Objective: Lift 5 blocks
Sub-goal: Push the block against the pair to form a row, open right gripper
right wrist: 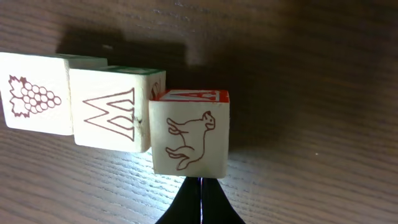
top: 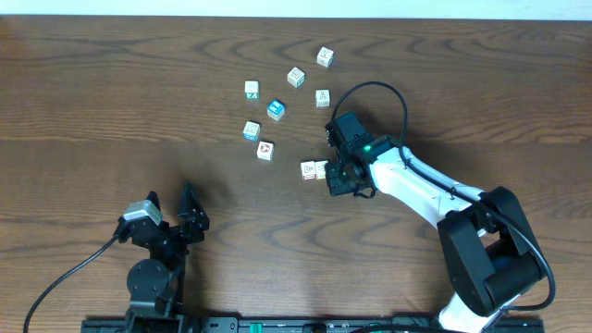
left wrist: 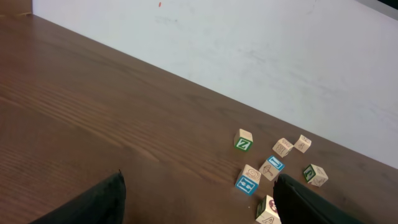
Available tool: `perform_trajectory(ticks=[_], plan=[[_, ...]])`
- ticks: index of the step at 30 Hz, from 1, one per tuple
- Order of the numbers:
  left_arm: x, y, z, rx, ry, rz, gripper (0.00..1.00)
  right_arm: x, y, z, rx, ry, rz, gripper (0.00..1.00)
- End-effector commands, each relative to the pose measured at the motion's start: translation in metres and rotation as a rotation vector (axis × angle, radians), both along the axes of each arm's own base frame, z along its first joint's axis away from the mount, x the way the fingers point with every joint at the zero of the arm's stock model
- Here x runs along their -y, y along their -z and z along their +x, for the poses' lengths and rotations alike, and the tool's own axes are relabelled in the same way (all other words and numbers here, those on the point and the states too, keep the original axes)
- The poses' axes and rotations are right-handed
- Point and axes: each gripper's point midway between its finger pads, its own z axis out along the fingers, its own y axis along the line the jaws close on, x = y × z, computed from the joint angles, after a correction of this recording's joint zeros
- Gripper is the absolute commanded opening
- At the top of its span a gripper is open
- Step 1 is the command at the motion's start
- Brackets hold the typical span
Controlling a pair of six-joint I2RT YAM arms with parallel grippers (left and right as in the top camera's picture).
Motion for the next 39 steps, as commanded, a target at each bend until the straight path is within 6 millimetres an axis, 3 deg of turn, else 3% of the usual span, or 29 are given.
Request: perform_trajectory(ticks=[1, 31, 36, 39], plan=[[-0.002, 0.018, -0.001, -0.054, -0.009, 0.014, 0.76, -0.001, 0.004, -0.003, -0.01, 0.008, 0.003, 0.01], [-0.002, 0.018, -0.001, -0.054, -0.009, 0.015, 0.77, -0.016, 0.0, 0.001, 0.0, -0.009, 0.076, 0.01], [-0.002, 0.018, -0.001, -0.054, -0.009, 0.015, 0.77, -0.005, 0.004, -0.009, -0.039, -0.001, 0.027, 0.01], [-0.002, 0.018, -0.001, -0.054, -0.009, 0.015, 0.76, 0.011, 0.006, -0.01, -0.038, 0.043, -0.052, 0.01]])
